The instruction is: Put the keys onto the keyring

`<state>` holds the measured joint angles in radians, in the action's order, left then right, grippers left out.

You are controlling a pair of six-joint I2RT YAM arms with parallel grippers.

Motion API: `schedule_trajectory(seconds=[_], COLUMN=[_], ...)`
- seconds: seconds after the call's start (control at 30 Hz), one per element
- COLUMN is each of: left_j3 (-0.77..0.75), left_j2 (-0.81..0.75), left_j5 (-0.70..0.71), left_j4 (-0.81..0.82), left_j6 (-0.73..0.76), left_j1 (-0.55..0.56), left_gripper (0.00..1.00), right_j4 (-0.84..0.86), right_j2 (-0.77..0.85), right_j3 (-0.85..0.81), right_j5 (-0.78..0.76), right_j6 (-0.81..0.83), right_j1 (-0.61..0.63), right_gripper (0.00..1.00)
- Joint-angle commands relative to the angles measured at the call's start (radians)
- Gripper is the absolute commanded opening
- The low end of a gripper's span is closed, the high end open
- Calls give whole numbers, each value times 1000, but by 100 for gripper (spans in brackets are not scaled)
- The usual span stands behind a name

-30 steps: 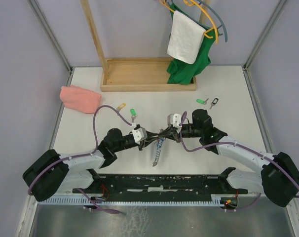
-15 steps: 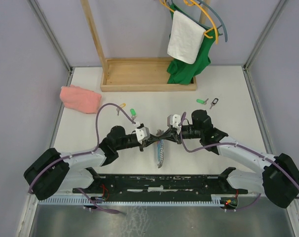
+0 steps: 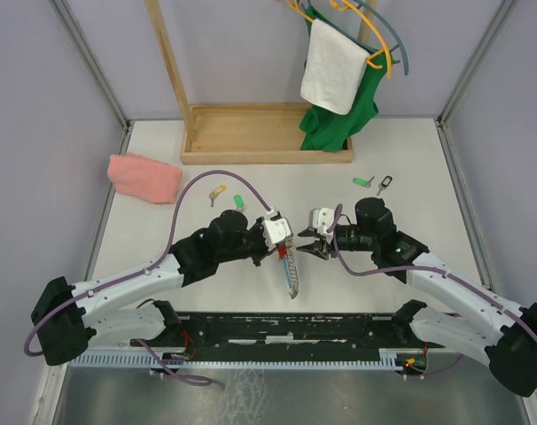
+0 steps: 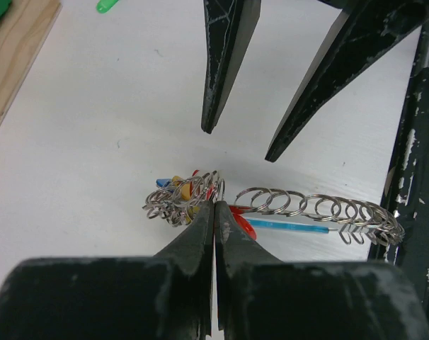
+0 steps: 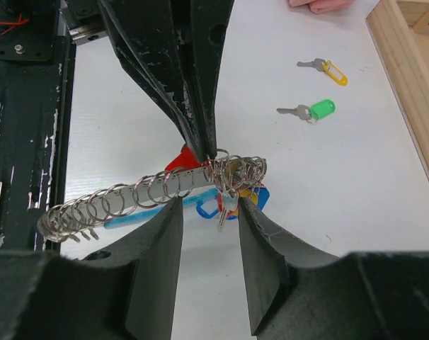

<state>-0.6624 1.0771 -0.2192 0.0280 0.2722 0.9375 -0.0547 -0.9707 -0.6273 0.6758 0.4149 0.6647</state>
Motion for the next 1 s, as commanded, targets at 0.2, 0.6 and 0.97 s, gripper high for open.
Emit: schedule_trajectory(seconds=[0.2, 0.6, 0.97], left_j3=[-187, -236, -225], left_j2=[-6, 25, 28], left_j5=[147, 144, 115], left_j4=[-273, -324, -292], left_j6=[102, 130, 127], left_j1=[39, 38, 39], left_gripper=[3, 3, 3], right_j4=[392, 525, 659], right_j2=[-138, -261, -346], right_j3=[32, 12, 2], right_j5=[95, 223, 287], right_j6=[-90, -152, -225], right_j1=[0, 0, 0], right_gripper=[43, 40, 25])
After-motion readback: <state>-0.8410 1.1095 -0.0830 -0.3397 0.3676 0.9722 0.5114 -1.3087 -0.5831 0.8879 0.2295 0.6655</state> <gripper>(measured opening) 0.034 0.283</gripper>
